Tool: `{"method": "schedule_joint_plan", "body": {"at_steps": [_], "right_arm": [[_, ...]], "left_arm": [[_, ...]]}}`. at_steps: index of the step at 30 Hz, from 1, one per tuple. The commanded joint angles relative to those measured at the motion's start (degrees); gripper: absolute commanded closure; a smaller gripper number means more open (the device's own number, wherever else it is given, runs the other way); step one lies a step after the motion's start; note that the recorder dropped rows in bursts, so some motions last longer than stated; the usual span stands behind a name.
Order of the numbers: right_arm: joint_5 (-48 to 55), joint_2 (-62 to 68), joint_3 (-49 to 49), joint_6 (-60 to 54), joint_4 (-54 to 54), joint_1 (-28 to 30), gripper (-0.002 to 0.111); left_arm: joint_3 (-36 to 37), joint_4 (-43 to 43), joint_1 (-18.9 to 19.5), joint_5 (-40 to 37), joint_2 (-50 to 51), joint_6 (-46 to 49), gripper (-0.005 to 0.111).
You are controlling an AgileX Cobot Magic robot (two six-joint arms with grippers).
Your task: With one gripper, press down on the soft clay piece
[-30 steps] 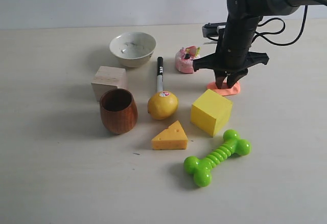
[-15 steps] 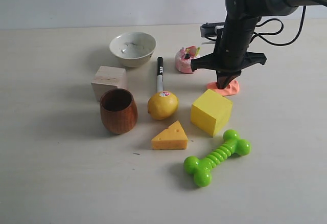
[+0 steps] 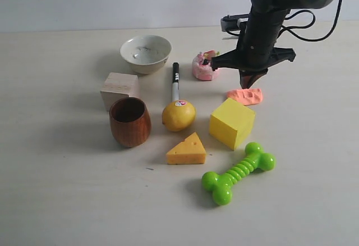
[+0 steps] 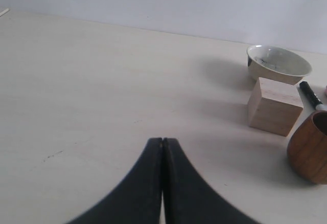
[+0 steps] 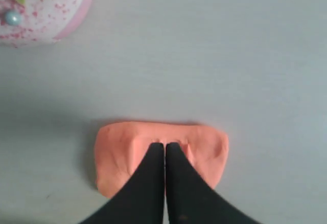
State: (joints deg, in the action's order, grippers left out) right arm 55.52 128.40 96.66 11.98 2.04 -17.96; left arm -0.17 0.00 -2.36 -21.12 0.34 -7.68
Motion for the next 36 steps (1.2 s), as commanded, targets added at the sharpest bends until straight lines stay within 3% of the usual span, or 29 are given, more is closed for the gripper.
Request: {"method": "schedule_joint_plan", "body": {"at_steps": [1, 8, 11, 14, 20, 25, 33, 36], "right_arm": [[-2.4, -5.7, -2.2, 3.6, 2.9, 0.0, 0.108], [-20.3, -22.6, -22.9, -1.6, -4.3, 0.0, 0.108], [-29.7, -35.6, -34.9, -2.9, -9.5, 0.0, 0.108], [-31.4, -44.2, -40.0, -9.1, -16.1, 0.0, 0.108], [-22.7, -61.3, -42.0, -11.3, -20.1, 0.0, 0.108], [-22.7, -70.4, -42.0, -12.0, -20.1, 0.0, 0.108], [-19.1, -74.6, -42.1, -13.4, -10.5, 0.2, 0.108], [-18.7, -77.1, -43.3, -13.4, -10.3, 3.3, 0.108]], "left_arm": [[0.2, -0.6, 0.1, 0.2, -0.3, 0.1, 0.107], [0.2, -0.6, 0.1, 0.2, -0.3, 0.1, 0.107], [0.2, -0.6, 0.1, 0.2, -0.3, 0.1, 0.107], [0.2, -0.6, 0.1, 0.2, -0.3, 0.1, 0.107], [0.2, -0.6, 0.1, 0.2, -0.3, 0.1, 0.107], [0.2, -0.6, 0.1, 0.2, -0.3, 0.1, 0.107], [0.2, -0.6, 0.1, 0.2, -0.3, 0.1, 0.107], [0.2, -0.6, 0.1, 0.2, -0.3, 0.1, 0.107]]}}
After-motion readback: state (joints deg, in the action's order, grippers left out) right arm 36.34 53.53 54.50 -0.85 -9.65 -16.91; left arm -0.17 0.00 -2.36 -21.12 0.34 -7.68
